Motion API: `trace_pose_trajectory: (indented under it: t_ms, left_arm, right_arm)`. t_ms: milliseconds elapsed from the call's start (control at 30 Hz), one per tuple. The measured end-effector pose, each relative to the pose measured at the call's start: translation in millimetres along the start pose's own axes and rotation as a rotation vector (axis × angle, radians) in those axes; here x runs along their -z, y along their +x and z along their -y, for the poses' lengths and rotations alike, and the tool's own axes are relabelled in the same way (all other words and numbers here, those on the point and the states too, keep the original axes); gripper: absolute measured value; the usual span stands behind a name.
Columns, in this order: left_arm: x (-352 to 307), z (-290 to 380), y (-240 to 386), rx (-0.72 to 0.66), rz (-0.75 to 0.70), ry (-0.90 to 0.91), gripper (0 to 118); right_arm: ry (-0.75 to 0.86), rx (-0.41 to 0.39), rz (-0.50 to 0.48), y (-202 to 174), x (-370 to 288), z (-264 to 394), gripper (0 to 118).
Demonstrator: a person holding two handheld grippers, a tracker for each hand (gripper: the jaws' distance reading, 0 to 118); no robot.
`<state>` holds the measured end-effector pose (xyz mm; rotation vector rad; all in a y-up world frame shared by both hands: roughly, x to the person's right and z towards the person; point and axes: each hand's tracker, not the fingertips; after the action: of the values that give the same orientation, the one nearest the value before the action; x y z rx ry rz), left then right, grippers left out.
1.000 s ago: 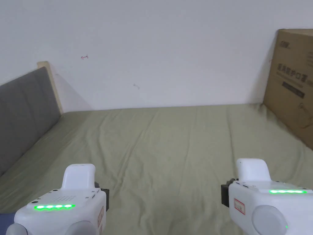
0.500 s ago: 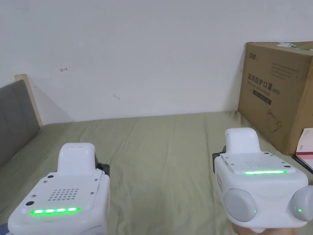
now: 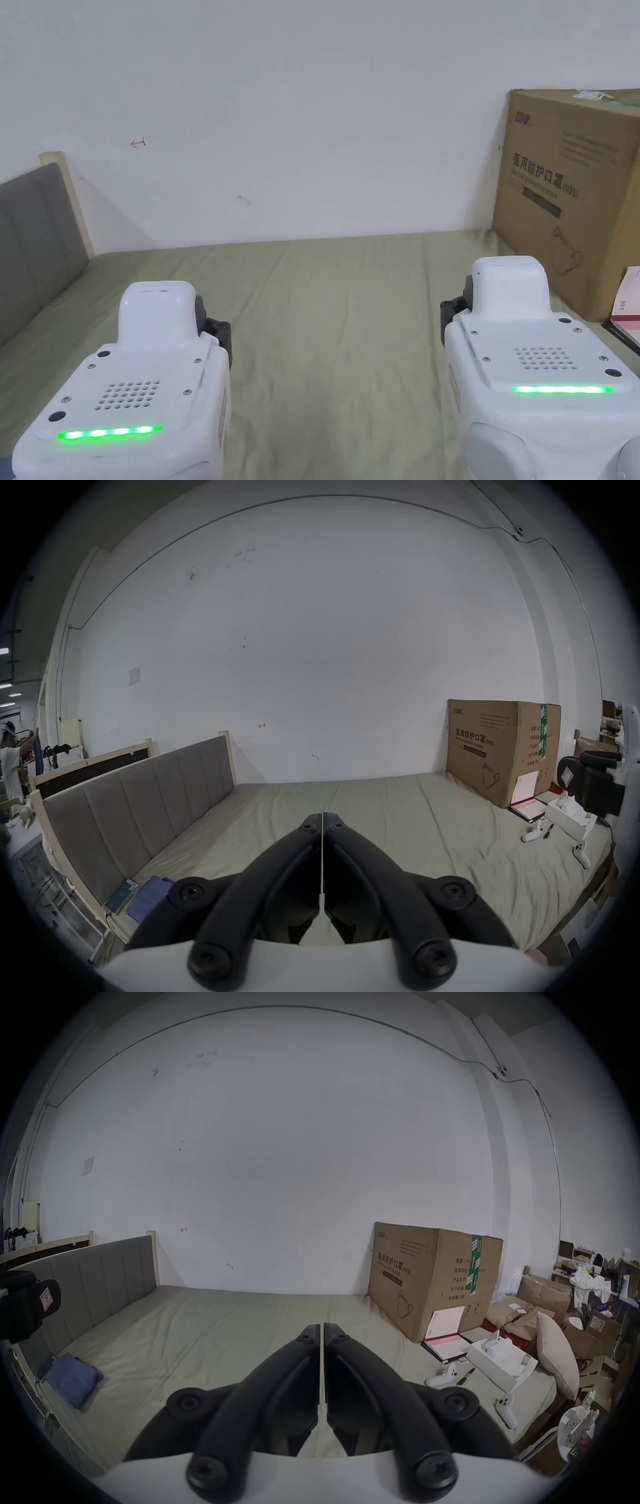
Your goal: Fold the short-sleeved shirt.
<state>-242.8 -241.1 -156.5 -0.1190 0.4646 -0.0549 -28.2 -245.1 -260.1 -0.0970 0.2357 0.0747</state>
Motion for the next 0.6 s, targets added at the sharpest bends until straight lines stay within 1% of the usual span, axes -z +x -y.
trace_pose_trajectory:
  t_ms: [33, 133, 167, 200, 233, 267, 333, 400, 533, 600]
  left_arm:
    - [-0.2, 0.0, 0.2, -0.002, -0.001, 0.007, 36]
    - [5.4, -2.6, -0.5, -0.006, 0.017, -0.024, 60]
    - [8.2, -2.4, -0.5, -0.010, 0.029, -0.046, 80]
    - [9.6, -2.0, -0.6, -0.018, 0.029, -0.051, 94]
    - [9.7, -1.2, -0.8, -0.026, 0.036, -0.053, 101]
    - [8.8, -0.7, -1.0, -0.031, 0.033, -0.048, 101]
    - [9.5, -0.2, -1.9, -0.038, 0.030, -0.051, 104]
    - [12.8, -1.2, -2.1, -0.046, 0.030, -0.066, 110]
    - [12.4, -2.0, -1.0, -0.078, 0.054, -0.063, 111]
    - [13.2, -4.1, -2.8, -0.114, 0.104, -0.087, 111]
  right_arm:
    - [0.011, -0.008, 0.001, -1.0, -0.6, -0.1, 15]
    - [0.047, -0.030, 0.028, -5.7, -4.3, -1.3, 31]
    - [0.047, -0.027, 0.022, -5.2, -3.6, -1.6, 52]
    - [0.041, -0.020, 0.006, -5.2, -2.7, -1.9, 78]
    - [0.031, -0.007, -0.018, -4.5, -0.6, -1.8, 101]
    - [0.034, -0.006, -0.029, -4.6, -0.9, -1.1, 109]
    - [0.044, -0.019, -0.017, -8.1, -2.7, 1.7, 112]
    - [0.046, -0.049, 0.012, -9.0, 2.6, 4.9, 113]
    - [0.039, -0.036, -0.012, -5.1, 6.3, 6.9, 114]
    - [0.037, -0.026, -0.014, -4.7, 6.7, 6.9, 114]
